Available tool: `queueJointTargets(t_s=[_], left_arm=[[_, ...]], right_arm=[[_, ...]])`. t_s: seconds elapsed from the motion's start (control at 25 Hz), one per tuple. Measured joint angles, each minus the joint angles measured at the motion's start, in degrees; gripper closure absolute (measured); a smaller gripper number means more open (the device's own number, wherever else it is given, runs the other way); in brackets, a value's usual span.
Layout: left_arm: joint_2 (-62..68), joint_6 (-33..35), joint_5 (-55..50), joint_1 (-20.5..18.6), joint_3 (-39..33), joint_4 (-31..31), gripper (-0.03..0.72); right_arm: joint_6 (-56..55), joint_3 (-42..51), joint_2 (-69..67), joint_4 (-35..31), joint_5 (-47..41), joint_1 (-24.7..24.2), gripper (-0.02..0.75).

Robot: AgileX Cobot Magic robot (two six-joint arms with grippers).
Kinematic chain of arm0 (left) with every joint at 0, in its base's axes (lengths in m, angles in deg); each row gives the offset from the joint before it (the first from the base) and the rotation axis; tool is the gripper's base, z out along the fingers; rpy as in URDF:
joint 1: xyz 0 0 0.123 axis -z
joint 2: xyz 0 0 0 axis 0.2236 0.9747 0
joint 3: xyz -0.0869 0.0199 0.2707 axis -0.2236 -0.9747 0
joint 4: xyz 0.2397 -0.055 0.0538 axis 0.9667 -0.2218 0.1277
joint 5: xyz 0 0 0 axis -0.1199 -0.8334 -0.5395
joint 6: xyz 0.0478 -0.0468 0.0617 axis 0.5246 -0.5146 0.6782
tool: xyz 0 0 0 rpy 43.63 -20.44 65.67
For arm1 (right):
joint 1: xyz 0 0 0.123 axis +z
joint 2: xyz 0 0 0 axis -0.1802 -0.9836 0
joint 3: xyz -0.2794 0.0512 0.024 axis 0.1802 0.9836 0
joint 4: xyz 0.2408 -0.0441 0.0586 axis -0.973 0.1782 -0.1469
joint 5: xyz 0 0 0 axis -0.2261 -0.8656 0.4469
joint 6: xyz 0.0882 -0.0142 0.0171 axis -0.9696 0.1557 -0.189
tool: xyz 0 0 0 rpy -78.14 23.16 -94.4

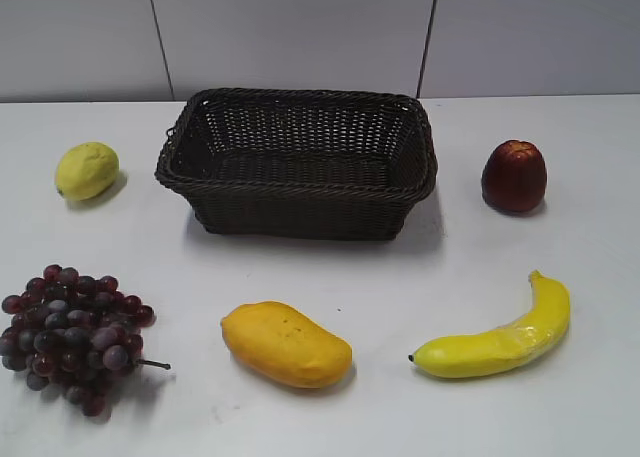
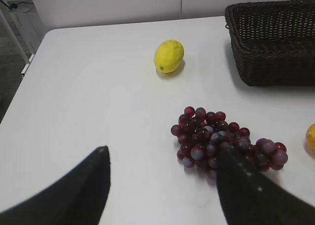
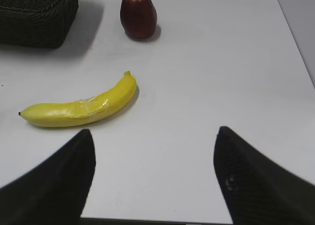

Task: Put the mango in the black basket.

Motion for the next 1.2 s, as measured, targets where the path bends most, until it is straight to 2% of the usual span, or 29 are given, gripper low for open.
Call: queueJointTargets(t_s=[0.84, 1.04, 1.2], left_arm=[[0.0, 0.0, 0.0, 0.0, 0.0, 0.0, 0.169], [0.0, 0.0, 0.0, 0.0, 0.0, 0.0, 0.169], [0.0, 0.0, 0.0, 0.0, 0.0, 0.0, 0.169]], right_arm=[[0.1, 0.0, -0.4, 0.3, 0.4, 0.0, 0.162], [0.1, -0.8, -7.5, 1.5, 1.9, 0.0, 0.162], [1.7, -2.2, -16.7, -0.7, 6.2, 0.0, 0.147]])
